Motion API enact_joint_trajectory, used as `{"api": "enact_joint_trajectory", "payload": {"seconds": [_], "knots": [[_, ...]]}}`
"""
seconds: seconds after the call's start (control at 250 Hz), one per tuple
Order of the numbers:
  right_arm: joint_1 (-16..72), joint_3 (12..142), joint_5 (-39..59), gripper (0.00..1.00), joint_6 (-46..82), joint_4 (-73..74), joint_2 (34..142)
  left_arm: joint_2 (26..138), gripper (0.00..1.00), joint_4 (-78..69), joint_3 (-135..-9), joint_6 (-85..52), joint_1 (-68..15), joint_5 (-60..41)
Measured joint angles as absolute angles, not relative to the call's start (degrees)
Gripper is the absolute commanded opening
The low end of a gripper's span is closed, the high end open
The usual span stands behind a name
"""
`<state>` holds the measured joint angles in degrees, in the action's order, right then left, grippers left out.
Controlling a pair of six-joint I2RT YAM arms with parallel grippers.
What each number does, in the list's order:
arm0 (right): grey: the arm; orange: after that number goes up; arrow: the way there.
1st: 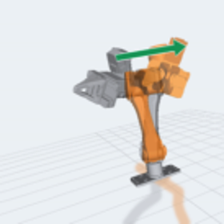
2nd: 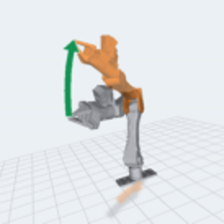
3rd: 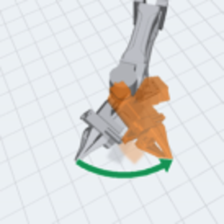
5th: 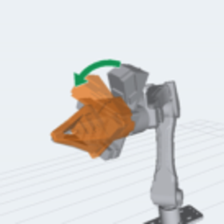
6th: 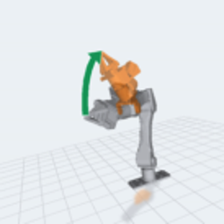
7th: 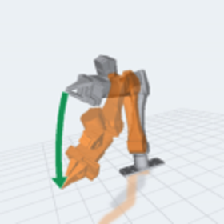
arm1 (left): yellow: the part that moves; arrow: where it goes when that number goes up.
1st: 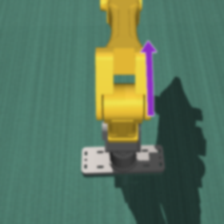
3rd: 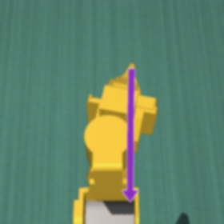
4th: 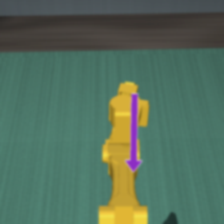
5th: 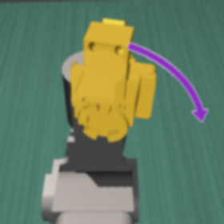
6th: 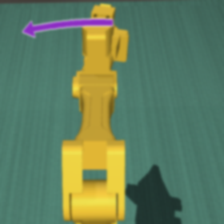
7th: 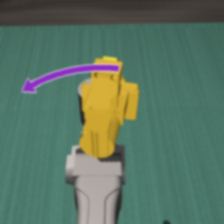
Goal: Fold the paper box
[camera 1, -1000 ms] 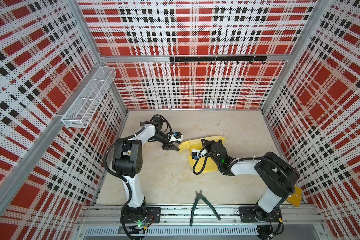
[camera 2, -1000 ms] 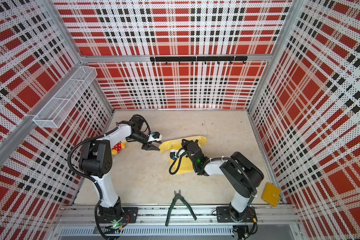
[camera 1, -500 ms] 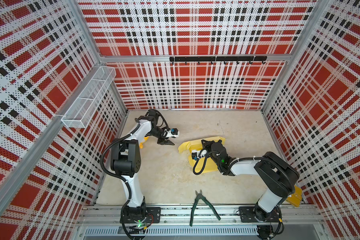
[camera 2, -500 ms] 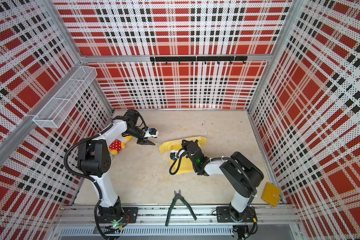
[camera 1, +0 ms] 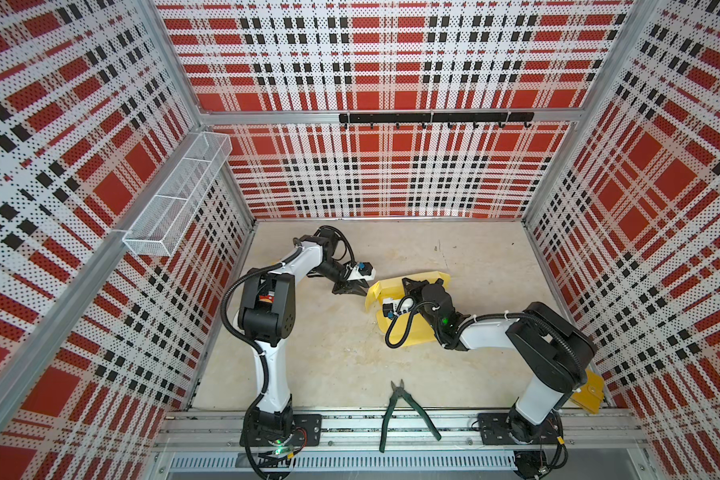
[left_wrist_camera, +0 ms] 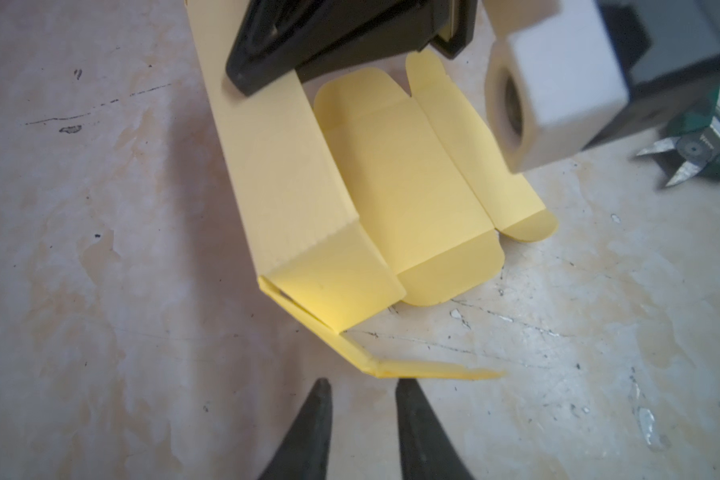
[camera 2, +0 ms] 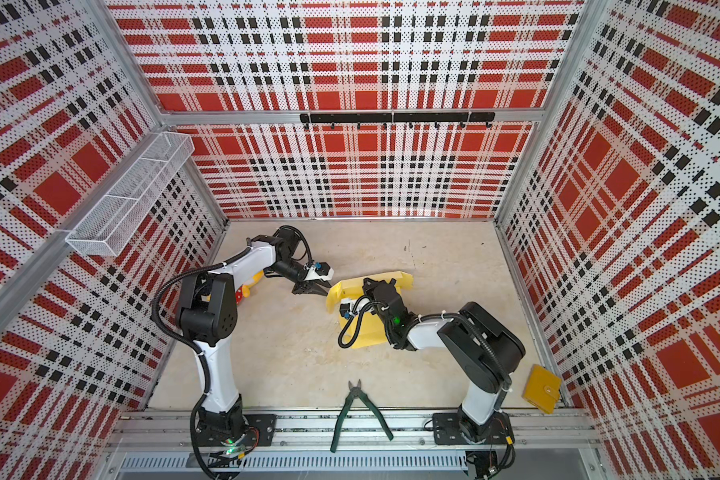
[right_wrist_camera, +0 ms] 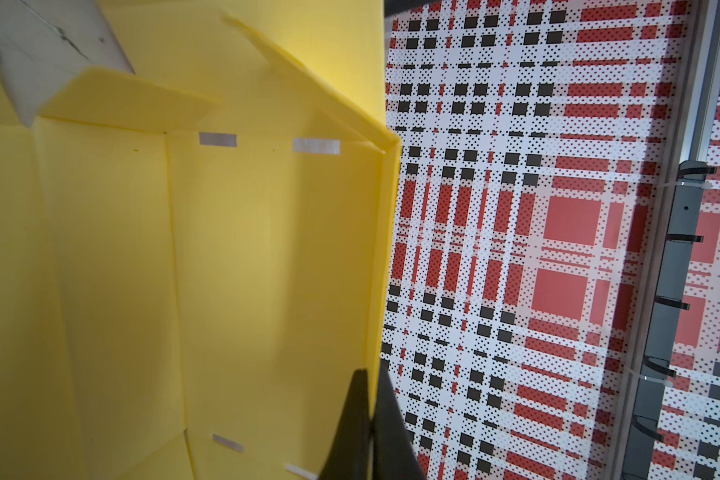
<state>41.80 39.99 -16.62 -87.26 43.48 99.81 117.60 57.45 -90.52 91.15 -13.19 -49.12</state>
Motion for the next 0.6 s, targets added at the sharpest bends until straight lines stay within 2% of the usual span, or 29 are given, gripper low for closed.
{"api": "enact_joint_trajectory", "payload": {"seconds": [0.24,0.456,0.6], "knots": [[41.47,41.47,-16.62,0.00,-87.50,43.81,101.62,117.62,0.32,53.21,-89.21,87.39,-13.45,-49.82],[41.45,43.35,-17.02,0.00,-86.04,42.72,102.15,117.62,0.29,51.40,-88.95,84.99,-14.48,-49.17],[41.36,44.49,-17.04,0.00,-83.92,41.91,102.15,117.32,0.33,49.71,-87.81,82.46,-14.72,-49.06]]}}
